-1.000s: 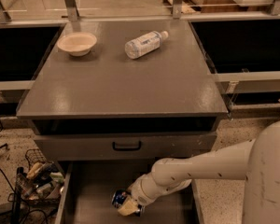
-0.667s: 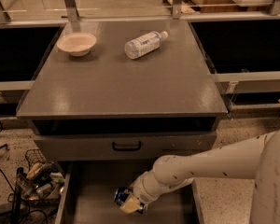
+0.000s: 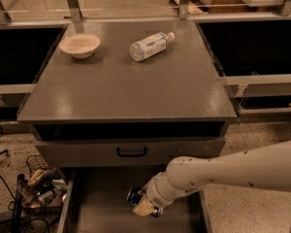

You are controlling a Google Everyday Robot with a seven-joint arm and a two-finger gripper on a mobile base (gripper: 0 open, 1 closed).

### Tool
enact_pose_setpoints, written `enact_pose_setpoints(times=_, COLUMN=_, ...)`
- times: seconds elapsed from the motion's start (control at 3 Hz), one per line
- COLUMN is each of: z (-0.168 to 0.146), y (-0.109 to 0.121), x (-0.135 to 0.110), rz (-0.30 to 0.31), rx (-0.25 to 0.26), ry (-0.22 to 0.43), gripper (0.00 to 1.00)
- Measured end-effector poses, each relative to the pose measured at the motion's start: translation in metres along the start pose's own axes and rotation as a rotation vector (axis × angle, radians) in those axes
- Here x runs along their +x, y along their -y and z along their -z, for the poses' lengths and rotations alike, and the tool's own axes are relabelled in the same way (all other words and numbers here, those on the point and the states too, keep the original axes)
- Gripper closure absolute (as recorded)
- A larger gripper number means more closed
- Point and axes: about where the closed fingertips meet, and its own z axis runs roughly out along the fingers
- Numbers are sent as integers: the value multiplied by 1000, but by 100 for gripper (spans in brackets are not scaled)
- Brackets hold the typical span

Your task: Pick pepsi can from middle drawer and place on counter

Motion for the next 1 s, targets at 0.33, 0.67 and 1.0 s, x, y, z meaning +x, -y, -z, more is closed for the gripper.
enact_pose_setpoints(times=0.33, z=4, y=-2, x=1, rz=-5, rx=-7, ry=0, gripper=100)
enact_pose_setpoints(times=0.67, z=53, y=-23, x=8, rz=-6, rx=56, ry=16, gripper=100)
enact_pose_setpoints(times=1.0, z=116, y=-31, x=15, rz=-4, rx=172, ry=20, gripper=100)
